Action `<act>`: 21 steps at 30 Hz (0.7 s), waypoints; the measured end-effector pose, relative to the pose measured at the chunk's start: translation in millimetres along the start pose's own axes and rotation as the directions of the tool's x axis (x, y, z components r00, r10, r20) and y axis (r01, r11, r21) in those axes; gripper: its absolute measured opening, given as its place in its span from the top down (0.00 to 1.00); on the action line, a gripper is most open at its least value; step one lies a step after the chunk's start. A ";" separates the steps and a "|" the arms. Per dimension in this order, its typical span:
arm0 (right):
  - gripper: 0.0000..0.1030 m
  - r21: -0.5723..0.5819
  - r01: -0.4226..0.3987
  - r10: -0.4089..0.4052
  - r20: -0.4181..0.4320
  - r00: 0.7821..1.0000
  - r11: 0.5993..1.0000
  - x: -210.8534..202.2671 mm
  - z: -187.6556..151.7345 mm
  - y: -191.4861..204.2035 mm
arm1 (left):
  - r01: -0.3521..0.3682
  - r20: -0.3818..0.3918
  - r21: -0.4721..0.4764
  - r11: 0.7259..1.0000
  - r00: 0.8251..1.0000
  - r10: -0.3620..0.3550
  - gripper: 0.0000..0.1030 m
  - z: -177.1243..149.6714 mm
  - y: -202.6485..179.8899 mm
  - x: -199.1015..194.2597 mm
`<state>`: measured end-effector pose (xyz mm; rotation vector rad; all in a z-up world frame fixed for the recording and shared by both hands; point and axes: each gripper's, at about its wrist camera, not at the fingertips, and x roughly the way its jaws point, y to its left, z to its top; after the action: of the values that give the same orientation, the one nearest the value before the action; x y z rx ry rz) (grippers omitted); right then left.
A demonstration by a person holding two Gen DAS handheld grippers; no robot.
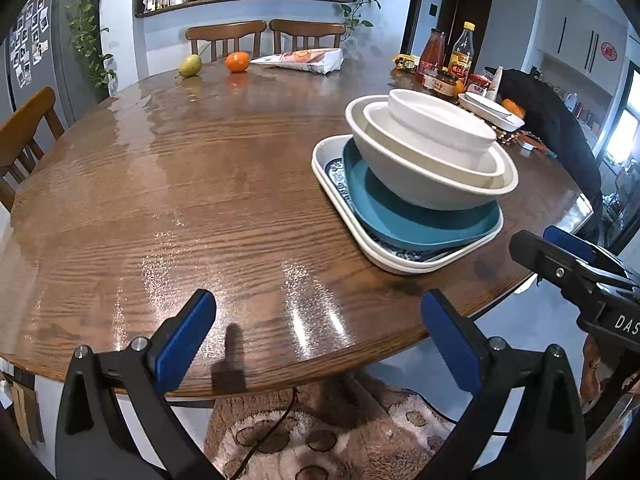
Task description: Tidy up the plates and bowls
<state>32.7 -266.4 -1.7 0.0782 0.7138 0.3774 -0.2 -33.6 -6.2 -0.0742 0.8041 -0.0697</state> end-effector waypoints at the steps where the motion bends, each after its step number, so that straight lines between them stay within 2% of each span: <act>1: 0.06 -0.001 0.002 -0.002 -0.003 1.000 1.000 0.7 -0.3 0.3 | -0.003 -0.003 -0.001 1.000 1.000 0.003 0.01 0.4 0.0 1.1; 21: 0.06 -0.033 0.006 -0.007 -0.030 1.000 0.999 12.3 2.0 7.5 | 0.010 -0.010 0.011 1.000 1.000 -0.010 0.01 -1.4 -0.9 3.5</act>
<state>40.2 -254.8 -6.3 0.0390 0.7367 0.3851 1.2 -34.9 -9.6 -0.0674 0.8132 -0.0840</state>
